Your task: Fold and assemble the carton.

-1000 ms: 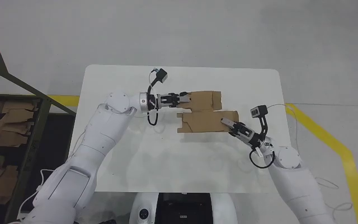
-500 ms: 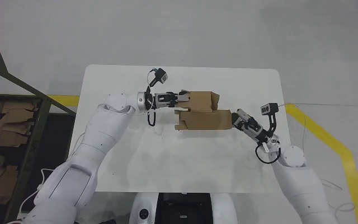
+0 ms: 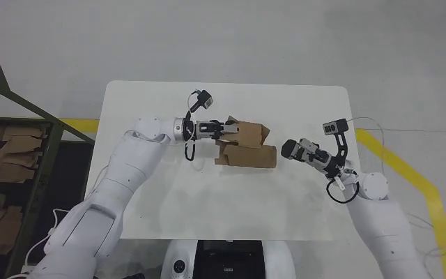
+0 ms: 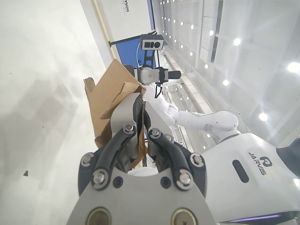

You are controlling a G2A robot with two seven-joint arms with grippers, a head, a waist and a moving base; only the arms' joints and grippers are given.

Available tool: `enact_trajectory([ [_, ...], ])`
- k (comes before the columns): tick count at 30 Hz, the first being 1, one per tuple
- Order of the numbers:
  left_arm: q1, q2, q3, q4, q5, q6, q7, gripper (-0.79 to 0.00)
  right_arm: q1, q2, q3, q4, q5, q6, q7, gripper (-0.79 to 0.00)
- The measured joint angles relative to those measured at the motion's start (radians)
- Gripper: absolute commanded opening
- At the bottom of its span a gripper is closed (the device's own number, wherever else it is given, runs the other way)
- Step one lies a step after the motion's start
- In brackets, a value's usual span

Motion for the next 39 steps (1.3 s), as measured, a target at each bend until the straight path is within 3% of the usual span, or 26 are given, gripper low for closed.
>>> enact_trajectory([
  [11, 0.003, -0.002, 0.008, -0.012, -0.016, 0.017, -0.048, -0.785, 0.066, -0.011, -0.065, 0.035, 0.007, -0.010, 0.071, -0.012],
  [31, 0.008, -0.004, 0.016, -0.042, -0.039, 0.037, -0.073, -0.785, 0.133, -0.028, -0.135, 0.109, 0.031, -0.008, 0.106, -0.108],
  [34, 0.011, -0.003, 0.013, -0.046, -0.046, 0.039, -0.076, -0.785, 0.137, -0.030, -0.141, 0.116, 0.039, -0.005, 0.109, -0.215],
  [39, 0.014, -0.003, 0.018, -0.055, -0.058, 0.053, -0.089, -0.785, 0.147, -0.036, -0.162, 0.126, 0.058, 0.000, 0.116, -0.271],
])
